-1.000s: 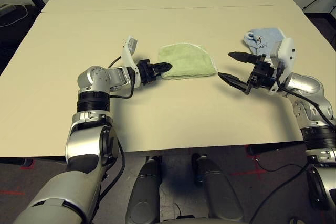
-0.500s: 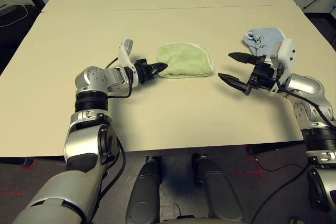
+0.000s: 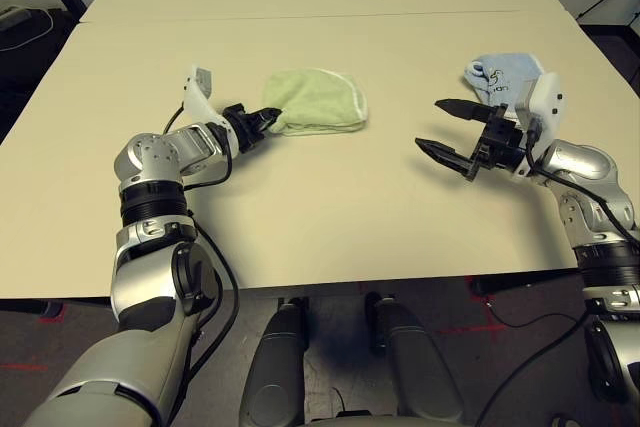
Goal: Fold the towel and set it aside.
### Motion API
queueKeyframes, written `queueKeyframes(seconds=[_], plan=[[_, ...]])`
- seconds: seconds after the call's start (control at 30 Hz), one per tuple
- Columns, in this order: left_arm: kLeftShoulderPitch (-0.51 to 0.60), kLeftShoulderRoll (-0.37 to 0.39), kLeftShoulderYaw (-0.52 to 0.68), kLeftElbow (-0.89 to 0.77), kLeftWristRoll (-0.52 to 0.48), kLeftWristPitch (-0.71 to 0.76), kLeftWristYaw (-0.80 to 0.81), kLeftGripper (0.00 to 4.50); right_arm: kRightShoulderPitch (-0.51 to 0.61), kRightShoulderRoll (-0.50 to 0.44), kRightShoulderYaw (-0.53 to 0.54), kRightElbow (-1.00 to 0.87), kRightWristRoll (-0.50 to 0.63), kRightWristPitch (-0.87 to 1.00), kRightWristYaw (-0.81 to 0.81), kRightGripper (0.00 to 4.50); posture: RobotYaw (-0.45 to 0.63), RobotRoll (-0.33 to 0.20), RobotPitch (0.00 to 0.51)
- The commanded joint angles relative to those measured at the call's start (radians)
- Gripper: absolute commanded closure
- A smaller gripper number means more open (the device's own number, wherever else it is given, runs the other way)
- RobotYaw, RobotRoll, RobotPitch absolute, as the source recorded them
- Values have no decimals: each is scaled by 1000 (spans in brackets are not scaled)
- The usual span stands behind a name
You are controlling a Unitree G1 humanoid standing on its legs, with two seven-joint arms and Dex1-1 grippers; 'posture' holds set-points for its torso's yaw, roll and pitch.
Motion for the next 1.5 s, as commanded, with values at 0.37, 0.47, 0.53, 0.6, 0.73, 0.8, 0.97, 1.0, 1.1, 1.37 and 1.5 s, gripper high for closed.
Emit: queueKeyframes(seconds=[0.37, 0.47, 0.53, 0.6, 0.73, 0.8, 0.97, 1.0, 1.1, 1.37, 1.5], plan=[[104, 31, 94, -165, -47, -132, 136, 4461, -38, 13, 13, 50, -10, -13, 3, 0, 115, 0, 193], [125, 38, 114, -197, -46, -167, 169, 4461, -51, 21, 21, 64, -13, -21, 7, 0, 134, 0, 195], [140, 41, 123, -216, -43, -189, 190, 4461, -56, 25, 27, 68, -13, -25, 8, 0, 138, 0, 195], [154, 43, 124, -231, -43, -208, 204, 4461, -58, 28, 28, 71, -13, -28, 11, 0, 142, 0, 196], [165, 43, 142, -247, -43, -258, 248, 4461, -63, 28, 29, 79, -14, -32, 17, 0, 144, 0, 193], [161, 36, 159, -252, -45, -297, 281, 4461, -66, 28, 29, 83, -14, -34, 18, 0, 143, 0, 193], [171, 12, 178, -262, -45, -398, 345, 4461, -68, 30, 27, 85, -17, -37, 20, 0, 142, 0, 190], [174, 7, 182, -265, -48, -413, 355, 4461, -67, 30, 27, 84, -18, -38, 20, 0, 140, 0, 189], [184, -16, 195, -277, -69, -443, 384, 4461, -67, 29, 25, 82, -20, -39, 19, 0, 133, 0, 185], [249, -79, 178, -370, -140, -402, 454, 4461, -73, 21, 20, 89, -24, -45, 23, 0, 125, 0, 179], [288, -97, 166, -413, -165, -386, 478, 4461, -76, 20, 20, 93, -26, -49, 23, 0, 126, 0, 179]])
